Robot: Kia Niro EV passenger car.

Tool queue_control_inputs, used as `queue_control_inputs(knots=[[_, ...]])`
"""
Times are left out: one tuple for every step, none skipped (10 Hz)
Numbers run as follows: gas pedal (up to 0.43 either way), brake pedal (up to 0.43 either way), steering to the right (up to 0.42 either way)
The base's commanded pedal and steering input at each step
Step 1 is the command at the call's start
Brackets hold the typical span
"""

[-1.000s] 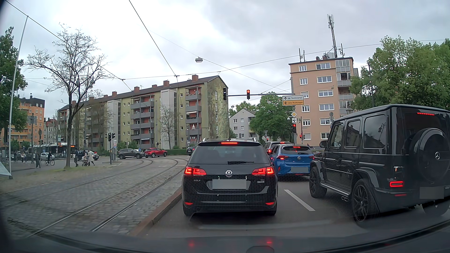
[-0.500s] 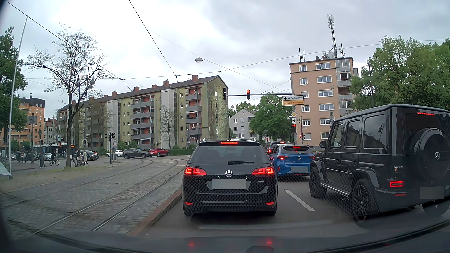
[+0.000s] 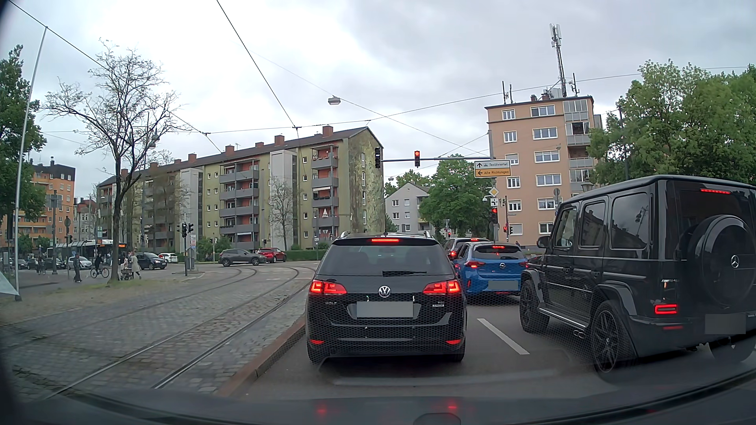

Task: Follow the waypoints while adhering to traffic rules and regulations

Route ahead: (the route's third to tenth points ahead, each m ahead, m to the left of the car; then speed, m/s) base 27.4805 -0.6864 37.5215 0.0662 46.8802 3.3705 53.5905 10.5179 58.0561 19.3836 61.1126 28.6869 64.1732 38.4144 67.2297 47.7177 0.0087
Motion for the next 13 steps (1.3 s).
queue_control_inputs(knots=[[0.0,0.226,-0.01],[0.0,0.226,-0.01],[0.0,0.226,-0.01],[0.0,0.226,-0.01],[0.0,0.226,-0.01],[0.0,0.226,-0.01],[0.0,0.226,-0.01],[0.0,0.226,-0.01],[0.0,0.226,-0.01],[0.0,0.226,-0.01],[0.0,0.226,-0.01],[0.0,0.226,-0.01],[0.0,0.226,-0.01]])
